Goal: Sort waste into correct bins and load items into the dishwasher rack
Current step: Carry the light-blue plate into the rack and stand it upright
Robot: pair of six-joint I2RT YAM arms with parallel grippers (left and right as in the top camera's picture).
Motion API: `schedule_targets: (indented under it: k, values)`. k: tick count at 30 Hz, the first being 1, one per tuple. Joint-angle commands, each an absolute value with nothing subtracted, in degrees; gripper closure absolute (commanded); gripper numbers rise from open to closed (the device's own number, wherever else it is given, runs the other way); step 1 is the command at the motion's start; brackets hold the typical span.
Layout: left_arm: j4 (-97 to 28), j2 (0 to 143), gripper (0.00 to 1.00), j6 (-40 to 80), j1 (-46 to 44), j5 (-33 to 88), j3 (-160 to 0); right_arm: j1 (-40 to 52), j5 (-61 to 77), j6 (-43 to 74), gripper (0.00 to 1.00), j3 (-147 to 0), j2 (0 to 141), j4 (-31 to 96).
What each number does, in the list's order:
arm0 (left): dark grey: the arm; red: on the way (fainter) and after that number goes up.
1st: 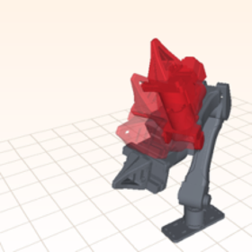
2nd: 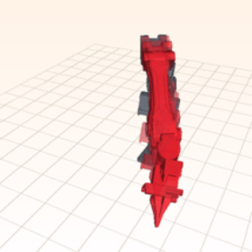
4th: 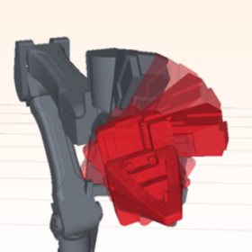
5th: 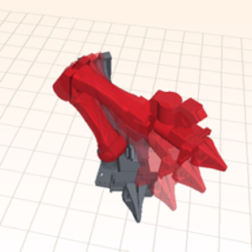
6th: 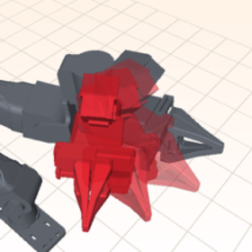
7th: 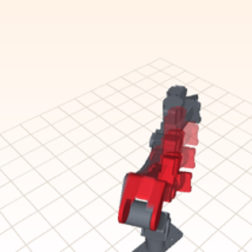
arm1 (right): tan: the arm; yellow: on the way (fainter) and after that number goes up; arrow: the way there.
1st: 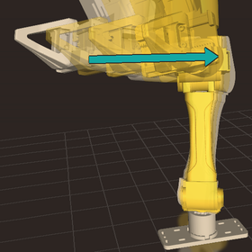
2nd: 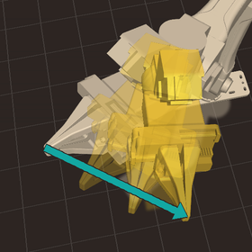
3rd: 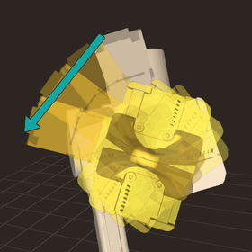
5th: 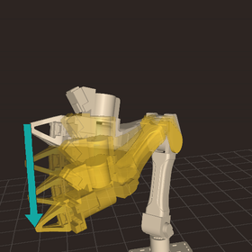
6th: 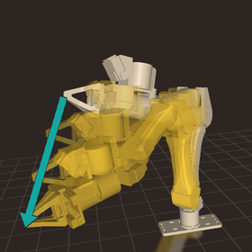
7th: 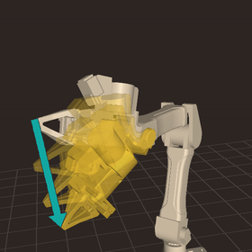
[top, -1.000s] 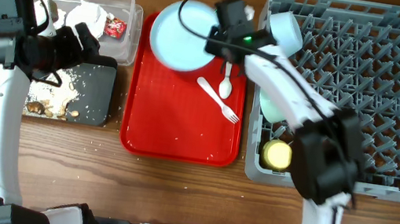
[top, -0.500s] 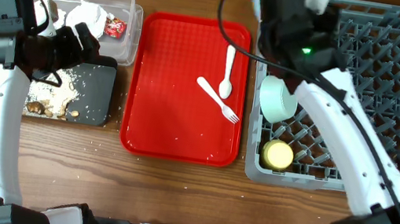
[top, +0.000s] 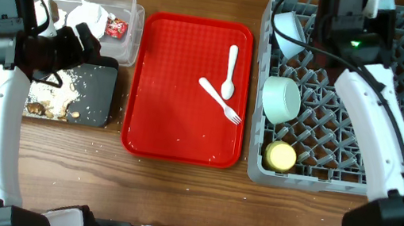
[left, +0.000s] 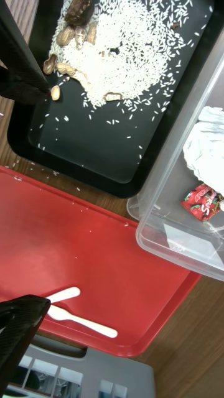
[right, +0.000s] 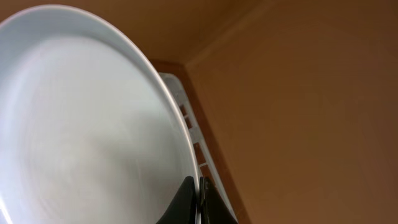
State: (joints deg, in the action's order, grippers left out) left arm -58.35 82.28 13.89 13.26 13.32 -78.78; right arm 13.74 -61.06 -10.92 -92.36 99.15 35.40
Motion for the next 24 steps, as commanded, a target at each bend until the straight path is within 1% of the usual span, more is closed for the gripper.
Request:
schedule_targets:
  k: [1,5,9,12,13,15,16,17,19,20,21,24]
  values:
    - [-58.37,81.43,0.00,13.93,13.41,13.19,-79.42,13.91,-59.90,-19.81,0.96,-89.56,102.43,30.11]
    - [-58.37,81.43,0.00,13.93,13.41,13.19,-79.42,13.89,-59.92,-22.52,0.96,-88.90,106.34,26.50]
    - [-58.37,81.43,0.00,13.93,13.41,13.19,-79.42,13.91,-59.66,-22.48,0.96,-88.90,108.84,25.23]
    - [-58.37,81.43,0.00,13.93,13.41,13.19,-79.42,13.91,-55.70,-22.46,0.93,-88.90,110.30,25.32]
    - [-58.37,81.43,0.00,13.93,13.41,13.17,-79.42,13.91,-53.23,-22.44,0.88,-88.86,110.72,25.71]
    - [-58.37,81.43,0.00,13.93,13.41,13.19,-79.40,13.91,-47.35,-22.24,0.71,-88.84,111.24,27.03]
    - [-58.35,81.43,0.00,13.93,13.41,13.19,-79.42,13.91,-44.16,-21.15,0.63,-88.75,111.24,27.51]
    - [-58.37,81.43,0.00,13.93,13.41,13.19,-79.42,13.89,-42.96,-19.51,0.53,-88.75,111.24,27.49]
    - [-58.37,81.43,0.00,13.93,13.41,13.19,-79.42,13.89,-42.09,-17.32,0.37,-88.77,111.22,27.31]
    - [-58.37,81.43,0.00,13.93,13.41,13.19,-79.42,13.89,-42.17,-16.49,0.33,-88.82,111.20,27.29]
    - [-58.37,81.43,0.00,13.93,13.41,13.19,-79.42,13.91,-42.15,-16.23,0.26,-88.92,110.89,27.31]
    - [-58.37,81.43,0.00,13.93,13.41,13.19,-79.42,13.91,-41.95,-16.03,0.15,-89.41,107.74,27.29]
